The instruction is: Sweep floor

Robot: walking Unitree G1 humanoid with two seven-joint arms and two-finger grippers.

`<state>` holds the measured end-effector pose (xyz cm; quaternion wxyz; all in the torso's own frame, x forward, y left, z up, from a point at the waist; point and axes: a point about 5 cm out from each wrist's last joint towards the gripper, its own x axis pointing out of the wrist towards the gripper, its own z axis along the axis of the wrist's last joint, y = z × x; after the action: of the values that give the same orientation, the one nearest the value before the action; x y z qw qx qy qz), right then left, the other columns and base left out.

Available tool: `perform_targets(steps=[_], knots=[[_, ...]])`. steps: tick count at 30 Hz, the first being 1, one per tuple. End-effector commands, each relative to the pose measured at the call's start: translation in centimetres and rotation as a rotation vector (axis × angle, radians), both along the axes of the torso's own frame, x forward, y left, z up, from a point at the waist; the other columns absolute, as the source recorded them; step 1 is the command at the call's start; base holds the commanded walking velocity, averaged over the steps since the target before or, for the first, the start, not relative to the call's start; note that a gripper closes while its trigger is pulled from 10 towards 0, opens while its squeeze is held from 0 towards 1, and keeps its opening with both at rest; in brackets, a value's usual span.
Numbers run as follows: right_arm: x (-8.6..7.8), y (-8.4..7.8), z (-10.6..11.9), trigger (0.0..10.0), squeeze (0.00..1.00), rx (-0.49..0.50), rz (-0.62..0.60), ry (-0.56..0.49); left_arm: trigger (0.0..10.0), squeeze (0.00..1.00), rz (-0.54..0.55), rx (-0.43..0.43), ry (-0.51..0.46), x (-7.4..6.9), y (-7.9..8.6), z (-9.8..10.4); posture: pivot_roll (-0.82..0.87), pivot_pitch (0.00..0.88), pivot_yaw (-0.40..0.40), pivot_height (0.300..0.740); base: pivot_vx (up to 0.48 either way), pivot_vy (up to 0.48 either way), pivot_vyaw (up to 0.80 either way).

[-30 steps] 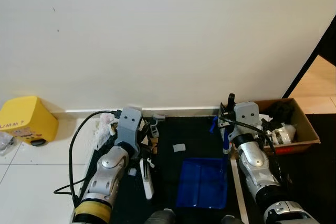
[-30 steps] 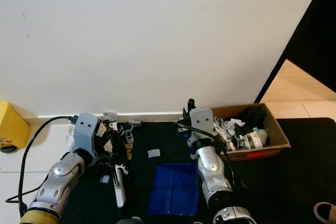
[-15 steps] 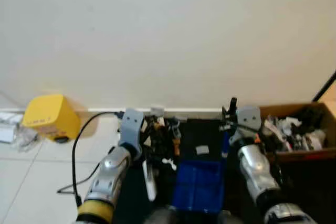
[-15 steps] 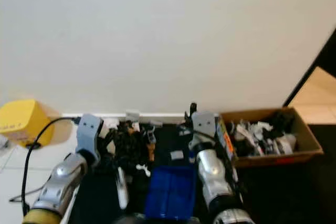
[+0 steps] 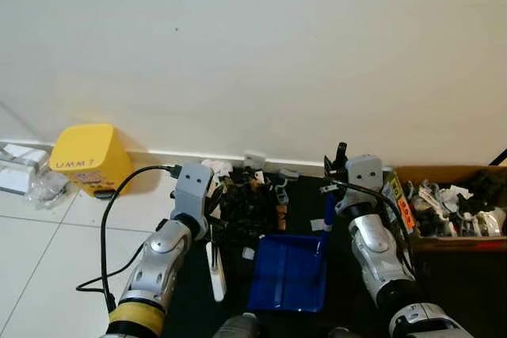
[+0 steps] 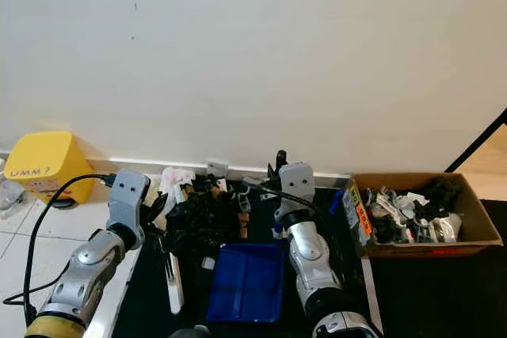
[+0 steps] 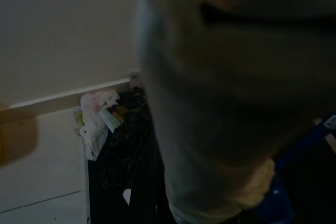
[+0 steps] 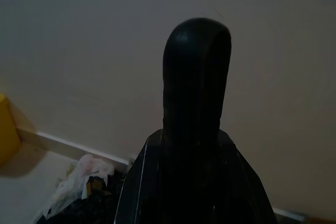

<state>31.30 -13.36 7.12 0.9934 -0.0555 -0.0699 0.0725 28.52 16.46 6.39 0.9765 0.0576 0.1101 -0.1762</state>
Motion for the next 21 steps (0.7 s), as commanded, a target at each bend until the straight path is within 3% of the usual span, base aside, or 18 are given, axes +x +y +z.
perform_targets(steps=[1, 8, 21], knots=[[-0.01, -0.37, 0.37, 10.0, 0.0, -0.006, -0.006, -0.029, 10.0, 0.0, -0.019, 0.027, -0.019, -0.05, -0.05, 0.21, 0.19, 0.072, 0.053, 0.74, 0.0, -0.412, 0.0], [-0.01, -0.31, 0.35, 10.0, 0.0, -0.005, -0.005, -0.027, 10.0, 0.0, -0.012, 0.031, -0.015, -0.05, 0.06, 0.12, 0.19, 0.076, 0.054, 0.74, 0.069, -0.409, 0.0], [-0.09, -0.34, 0.24, 10.0, 0.0, -0.005, -0.006, -0.023, 10.0, 0.0, 0.027, 0.035, -0.012, 0.13, 0.5, 0.07, 0.19, 0.081, 0.054, 0.74, 0.037, 0.0, 0.0]])
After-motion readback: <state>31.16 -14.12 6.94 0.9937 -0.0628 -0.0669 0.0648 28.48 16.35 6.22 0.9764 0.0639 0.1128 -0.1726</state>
